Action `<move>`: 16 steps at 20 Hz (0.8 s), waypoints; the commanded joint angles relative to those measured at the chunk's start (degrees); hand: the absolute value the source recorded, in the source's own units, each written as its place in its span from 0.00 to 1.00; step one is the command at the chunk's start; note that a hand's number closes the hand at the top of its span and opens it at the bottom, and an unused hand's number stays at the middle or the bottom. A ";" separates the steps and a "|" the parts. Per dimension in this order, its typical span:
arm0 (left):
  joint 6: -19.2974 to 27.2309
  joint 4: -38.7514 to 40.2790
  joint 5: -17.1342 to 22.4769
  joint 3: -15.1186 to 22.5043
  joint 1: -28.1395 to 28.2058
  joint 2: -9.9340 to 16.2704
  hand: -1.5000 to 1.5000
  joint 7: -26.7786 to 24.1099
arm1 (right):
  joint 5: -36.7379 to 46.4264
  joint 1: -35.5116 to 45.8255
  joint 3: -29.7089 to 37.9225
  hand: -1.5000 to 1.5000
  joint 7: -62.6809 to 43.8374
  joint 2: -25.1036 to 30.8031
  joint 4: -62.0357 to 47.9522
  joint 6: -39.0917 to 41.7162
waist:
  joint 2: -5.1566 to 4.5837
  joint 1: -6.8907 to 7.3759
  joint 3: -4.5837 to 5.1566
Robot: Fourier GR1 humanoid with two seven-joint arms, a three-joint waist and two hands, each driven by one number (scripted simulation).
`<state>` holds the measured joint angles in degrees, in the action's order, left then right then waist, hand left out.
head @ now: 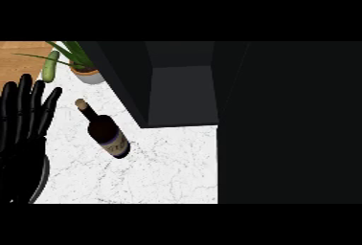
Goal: Pick up the wine, place it into the cabinet and close the cabinet
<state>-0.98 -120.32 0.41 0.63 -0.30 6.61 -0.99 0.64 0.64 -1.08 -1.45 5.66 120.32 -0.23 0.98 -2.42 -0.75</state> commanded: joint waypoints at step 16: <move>29.58 7.19 -6.37 20.14 -22.55 -6.59 0.00 23.59 | -10.04 -8.17 -8.49 0.00 -17.36 1.42 20.95 5.90 | -0.86 1.90 0.74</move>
<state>21.96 -113.49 -4.16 16.44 -17.11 0.32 16.78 -8.13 -8.65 -8.65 -12.88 6.79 135.97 6.55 0.11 -0.81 -0.04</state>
